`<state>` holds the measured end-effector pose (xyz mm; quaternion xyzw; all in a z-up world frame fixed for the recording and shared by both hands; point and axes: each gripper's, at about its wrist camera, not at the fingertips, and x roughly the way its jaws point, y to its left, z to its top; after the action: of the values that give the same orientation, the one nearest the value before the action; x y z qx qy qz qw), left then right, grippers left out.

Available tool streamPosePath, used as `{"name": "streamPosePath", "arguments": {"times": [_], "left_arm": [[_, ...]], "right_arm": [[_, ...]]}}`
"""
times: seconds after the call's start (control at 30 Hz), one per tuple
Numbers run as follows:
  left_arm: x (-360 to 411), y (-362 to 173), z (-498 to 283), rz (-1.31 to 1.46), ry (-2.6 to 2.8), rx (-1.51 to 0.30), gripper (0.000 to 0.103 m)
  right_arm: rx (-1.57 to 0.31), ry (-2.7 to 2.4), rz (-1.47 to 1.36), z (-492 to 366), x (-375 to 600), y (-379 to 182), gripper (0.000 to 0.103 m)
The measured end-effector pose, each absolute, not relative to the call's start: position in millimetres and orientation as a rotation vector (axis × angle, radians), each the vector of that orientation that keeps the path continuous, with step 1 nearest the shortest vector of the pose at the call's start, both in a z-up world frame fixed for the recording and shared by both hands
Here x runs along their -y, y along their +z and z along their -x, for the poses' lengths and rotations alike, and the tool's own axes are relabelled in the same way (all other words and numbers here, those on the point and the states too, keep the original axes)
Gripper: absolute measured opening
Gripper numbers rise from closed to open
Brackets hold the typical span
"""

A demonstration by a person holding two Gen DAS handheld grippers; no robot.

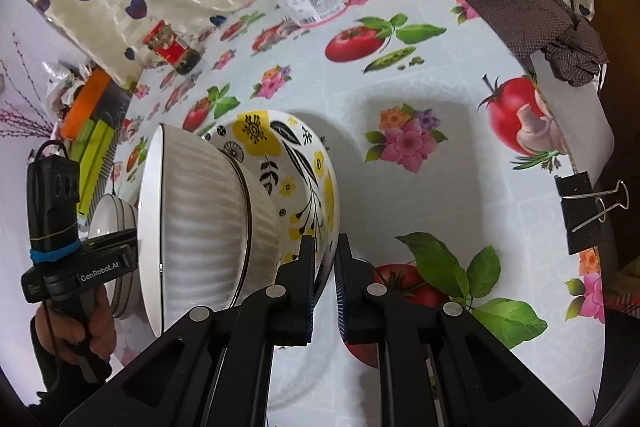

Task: Organize plates and bowls
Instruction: 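Lift the floral plate holding the bowls with both grippers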

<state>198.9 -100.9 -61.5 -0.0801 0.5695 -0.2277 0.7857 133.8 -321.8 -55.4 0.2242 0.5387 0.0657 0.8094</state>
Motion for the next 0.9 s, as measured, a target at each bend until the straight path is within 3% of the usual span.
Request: {"name": "streamPosePath", "arguments": {"times": [0.9], "left_arm": [[92.3, -58.4, -192.3, 0.264, -0.492, -1.252, 0.006]], "right_arm": [[-1.198, 0.137, -0.479, -141.6, 312.2, -53.4, 0.009]]}}
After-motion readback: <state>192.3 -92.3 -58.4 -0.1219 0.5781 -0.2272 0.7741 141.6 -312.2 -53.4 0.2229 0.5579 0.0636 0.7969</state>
